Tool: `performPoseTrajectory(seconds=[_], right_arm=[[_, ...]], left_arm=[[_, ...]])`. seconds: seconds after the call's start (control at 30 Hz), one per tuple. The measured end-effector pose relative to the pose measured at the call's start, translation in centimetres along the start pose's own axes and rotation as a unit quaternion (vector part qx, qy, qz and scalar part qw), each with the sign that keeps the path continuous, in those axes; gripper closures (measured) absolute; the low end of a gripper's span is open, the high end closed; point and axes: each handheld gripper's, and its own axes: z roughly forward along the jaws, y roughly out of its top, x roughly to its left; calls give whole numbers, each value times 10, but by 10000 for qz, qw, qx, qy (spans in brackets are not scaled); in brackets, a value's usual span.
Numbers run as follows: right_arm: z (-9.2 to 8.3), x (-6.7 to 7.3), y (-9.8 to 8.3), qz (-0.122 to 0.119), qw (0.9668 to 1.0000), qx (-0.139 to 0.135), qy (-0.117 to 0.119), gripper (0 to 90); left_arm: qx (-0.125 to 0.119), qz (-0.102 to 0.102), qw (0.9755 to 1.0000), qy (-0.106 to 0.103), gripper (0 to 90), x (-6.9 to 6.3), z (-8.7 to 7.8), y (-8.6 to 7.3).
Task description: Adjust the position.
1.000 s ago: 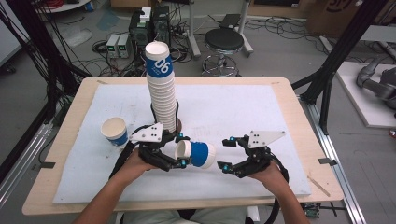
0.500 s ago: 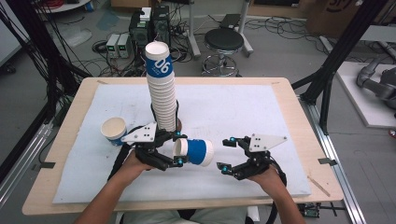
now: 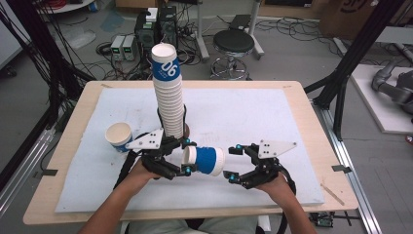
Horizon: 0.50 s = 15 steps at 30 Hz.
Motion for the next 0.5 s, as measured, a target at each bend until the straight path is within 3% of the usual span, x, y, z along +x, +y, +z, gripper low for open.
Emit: performPoseTrajectory(seconds=[0.5], right_arm=[[10,2,2,75,9992,-126,382,174]], left_arm=[[-411,-157,9985,-326,295,-2,6,-1]])
